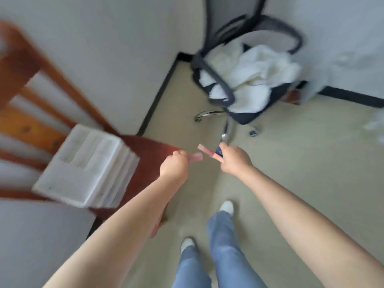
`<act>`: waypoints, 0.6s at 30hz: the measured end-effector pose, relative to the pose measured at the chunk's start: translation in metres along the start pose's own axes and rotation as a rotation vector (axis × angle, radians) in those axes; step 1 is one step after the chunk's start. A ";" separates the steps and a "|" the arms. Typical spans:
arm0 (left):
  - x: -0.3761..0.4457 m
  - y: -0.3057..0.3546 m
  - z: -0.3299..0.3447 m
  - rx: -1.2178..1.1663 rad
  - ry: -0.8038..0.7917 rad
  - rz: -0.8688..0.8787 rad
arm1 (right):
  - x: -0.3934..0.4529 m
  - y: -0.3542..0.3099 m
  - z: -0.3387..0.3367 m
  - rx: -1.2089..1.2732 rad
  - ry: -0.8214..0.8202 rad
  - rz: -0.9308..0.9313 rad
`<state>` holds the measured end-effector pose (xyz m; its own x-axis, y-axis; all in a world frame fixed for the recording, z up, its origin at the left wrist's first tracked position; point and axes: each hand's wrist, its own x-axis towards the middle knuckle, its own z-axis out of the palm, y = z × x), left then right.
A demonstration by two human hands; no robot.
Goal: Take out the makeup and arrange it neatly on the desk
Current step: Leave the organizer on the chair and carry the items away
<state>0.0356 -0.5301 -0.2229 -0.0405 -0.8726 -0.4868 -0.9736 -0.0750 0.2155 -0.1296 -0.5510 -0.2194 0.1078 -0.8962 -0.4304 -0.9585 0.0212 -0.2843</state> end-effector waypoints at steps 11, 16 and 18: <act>-0.109 0.451 0.022 0.555 0.148 1.083 | -0.292 0.323 -0.123 0.061 0.471 0.754; -0.238 0.649 0.100 0.637 0.232 1.463 | -0.473 0.464 -0.129 0.042 0.598 1.069; -0.288 0.713 0.133 0.673 0.239 1.581 | -0.542 0.511 -0.125 0.008 0.617 1.185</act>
<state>-0.6766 -0.2678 -0.0412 -0.9982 0.0503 -0.0317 0.0524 0.9961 -0.0712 -0.7110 -0.1097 -0.0241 -0.9211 -0.3877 0.0348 -0.3884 0.9213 -0.0169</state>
